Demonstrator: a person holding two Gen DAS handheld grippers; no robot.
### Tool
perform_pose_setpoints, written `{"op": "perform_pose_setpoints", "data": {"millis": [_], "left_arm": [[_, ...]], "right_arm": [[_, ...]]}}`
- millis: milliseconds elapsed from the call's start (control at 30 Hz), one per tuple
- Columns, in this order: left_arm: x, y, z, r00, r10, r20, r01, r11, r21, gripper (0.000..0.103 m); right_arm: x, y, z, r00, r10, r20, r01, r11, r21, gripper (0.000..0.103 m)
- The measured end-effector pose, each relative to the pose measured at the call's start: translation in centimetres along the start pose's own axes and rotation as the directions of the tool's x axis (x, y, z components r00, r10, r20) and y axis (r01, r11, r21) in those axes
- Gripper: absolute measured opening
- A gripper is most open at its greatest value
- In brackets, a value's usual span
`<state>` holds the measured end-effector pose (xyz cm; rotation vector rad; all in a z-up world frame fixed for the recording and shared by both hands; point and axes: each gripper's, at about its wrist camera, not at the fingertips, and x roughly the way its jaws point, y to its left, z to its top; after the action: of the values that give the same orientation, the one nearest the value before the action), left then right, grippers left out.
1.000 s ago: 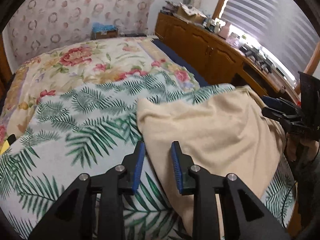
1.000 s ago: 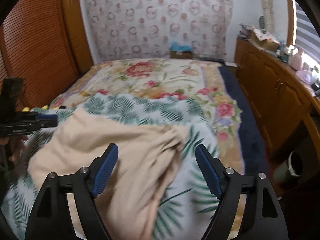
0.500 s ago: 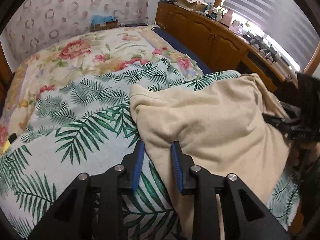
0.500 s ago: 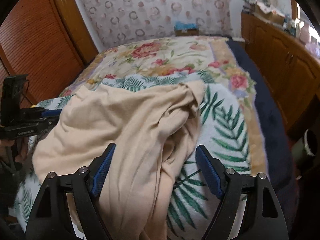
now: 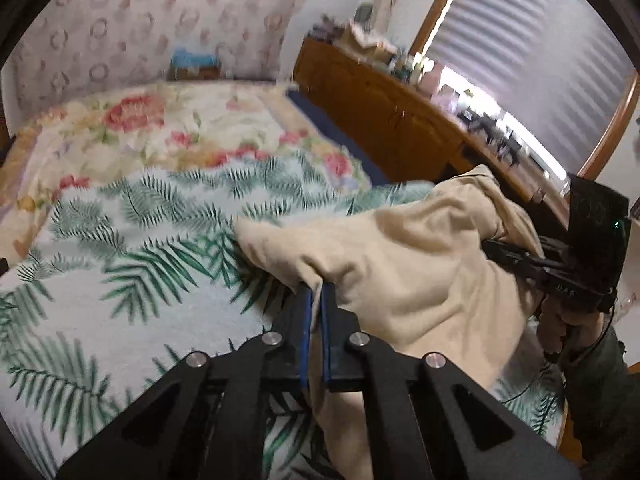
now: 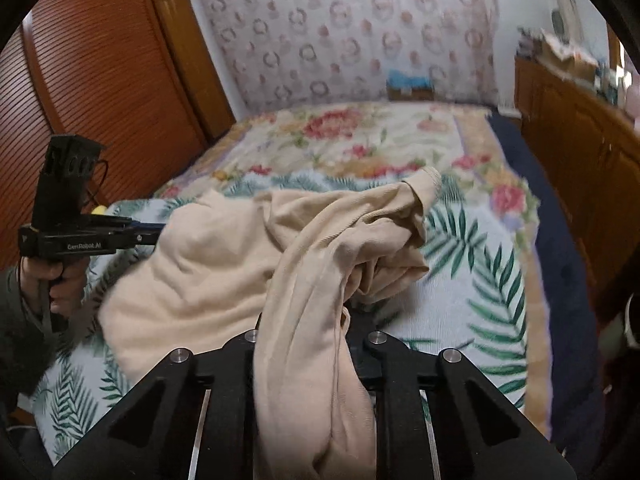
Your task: Fold small clothes
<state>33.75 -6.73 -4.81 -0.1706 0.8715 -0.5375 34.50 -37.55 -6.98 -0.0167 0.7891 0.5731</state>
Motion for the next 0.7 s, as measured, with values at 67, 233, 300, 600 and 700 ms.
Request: {"op": "perform_pose_setpoints", "data": {"millis": [67,233,300,600,700], "left_arm": [[-2.3,-0.2,0.0,0.999,-0.002,0.052,0.002,1.000,-0.004,0.001],[-6.7,0.0,-0.7,0.988,0.044,0.148,-0.045,0.999,0.006,0.001],[-8.8,0.4,-1.1,0.981,0.053,0.187,-0.053,0.999,-0.003,0.001],[-18.9,4.1,-4.8,0.923,0.194,0.331,-0.175,0.981,-0.088,0.001],[-22.3,6.2,-7.6,0.895,0.276,0.349,-0.239,0.960,-0.147,0.001]], "right_arm": [[-1.0,0.9,0.7,0.999,-0.008,0.038,0.009,1.000,-0.027,0.014],[-2.5,4.2,2.7,0.994,0.004,0.113,0.009,0.994,-0.108,0.013],[-2.8,5.3,3.5,0.991,0.011,0.135,0.007,0.991,-0.131,0.013],[-1.6,13.4,8.3,0.979,0.133,0.153,-0.081,0.948,-0.308,0.013],[0.5,17.0,10.1,0.972,0.202,0.122,-0.143,0.915,-0.378,0.013]]}}
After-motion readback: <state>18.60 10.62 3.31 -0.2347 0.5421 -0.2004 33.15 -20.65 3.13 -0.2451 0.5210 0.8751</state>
